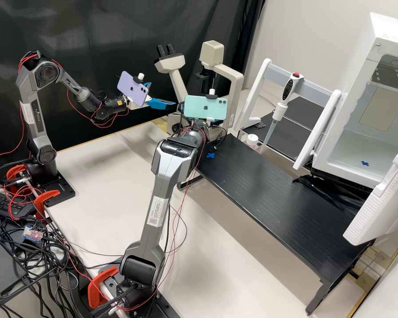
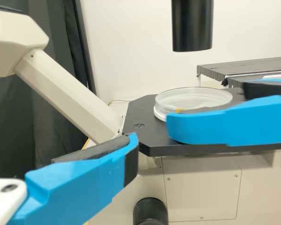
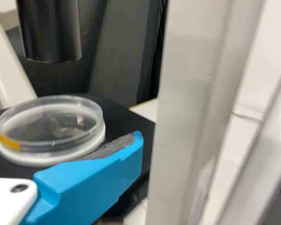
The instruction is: Move the petri dish to the microscope
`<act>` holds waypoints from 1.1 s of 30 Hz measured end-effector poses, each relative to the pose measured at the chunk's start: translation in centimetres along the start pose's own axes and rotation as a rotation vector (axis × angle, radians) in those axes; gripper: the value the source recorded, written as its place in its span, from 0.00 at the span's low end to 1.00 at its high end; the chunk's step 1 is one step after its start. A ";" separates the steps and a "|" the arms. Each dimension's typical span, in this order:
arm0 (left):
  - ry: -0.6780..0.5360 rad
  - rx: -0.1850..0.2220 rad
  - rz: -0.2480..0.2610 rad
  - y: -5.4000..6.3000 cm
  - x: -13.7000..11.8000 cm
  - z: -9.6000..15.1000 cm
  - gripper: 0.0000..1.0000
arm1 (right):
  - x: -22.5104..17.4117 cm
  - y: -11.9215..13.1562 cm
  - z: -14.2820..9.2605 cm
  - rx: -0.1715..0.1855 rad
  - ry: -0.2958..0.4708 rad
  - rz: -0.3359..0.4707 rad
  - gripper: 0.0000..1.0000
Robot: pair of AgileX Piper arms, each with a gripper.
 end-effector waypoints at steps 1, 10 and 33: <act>0.000 0.000 0.000 0.0 0.0 0.0 1.00 | -0.5 -0.1 0.1 0.007 0.000 0.006 1.00; 0.000 0.000 0.000 0.0 0.0 0.0 1.00 | -6.7 -1.1 -0.2 -0.055 0.054 0.069 1.00; 0.000 0.000 0.000 0.0 0.0 0.0 1.00 | -21.9 -2.9 6.5 -0.027 0.001 0.447 1.00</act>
